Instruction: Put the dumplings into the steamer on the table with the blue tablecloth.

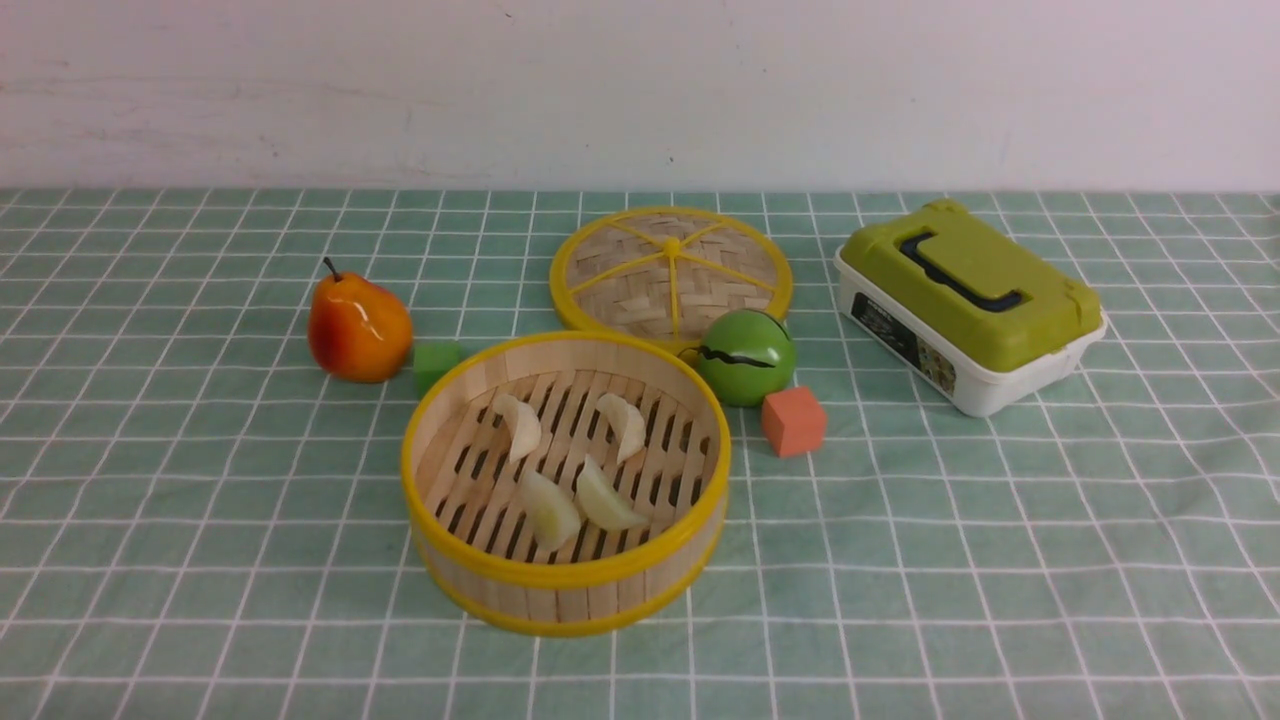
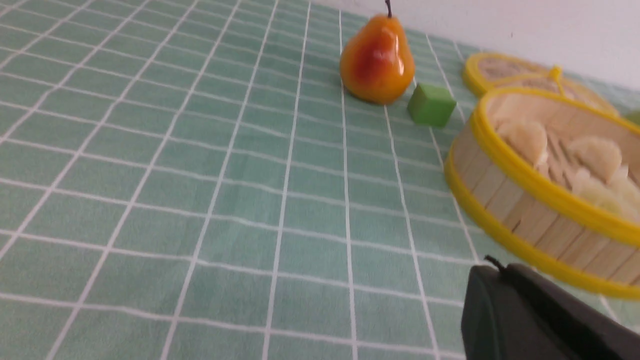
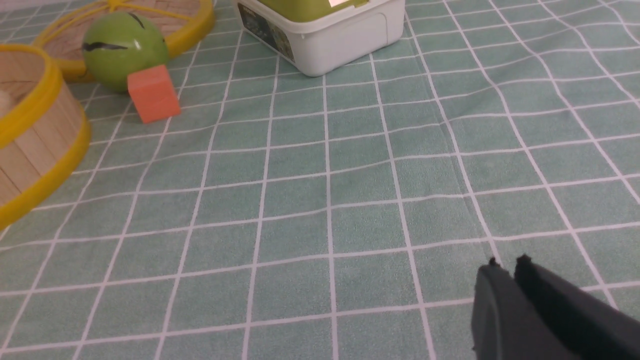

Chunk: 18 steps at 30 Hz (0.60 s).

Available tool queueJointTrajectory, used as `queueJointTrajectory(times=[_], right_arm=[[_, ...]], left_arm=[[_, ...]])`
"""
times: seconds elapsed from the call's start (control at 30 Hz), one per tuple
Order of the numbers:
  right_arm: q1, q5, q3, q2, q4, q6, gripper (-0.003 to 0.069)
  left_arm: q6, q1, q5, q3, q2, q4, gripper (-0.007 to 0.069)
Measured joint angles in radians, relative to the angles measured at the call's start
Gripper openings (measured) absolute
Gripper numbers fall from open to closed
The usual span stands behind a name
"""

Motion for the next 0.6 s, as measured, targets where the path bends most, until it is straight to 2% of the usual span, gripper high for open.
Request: queueJointTrajectory(times=[0.03,0.13,0.6], right_arm=[[0.0,0.0,0.0,0.0,0.0,0.0,0.0042],[0.0,0.0,0.0,0.0,0.0,0.0,0.0042],[0.0,0.0,0.0,0.0,0.0,0.0,0.0057]], left_arm=[[0.056,0.001,0.041,0.001,0.0,-0.021,-0.0014],[0.113,0.001,0.084,0.004,0.0,-0.034,-0.0014],[0.128,0.002,0.085,0.004,0.0,-0.041,-0.0014]])
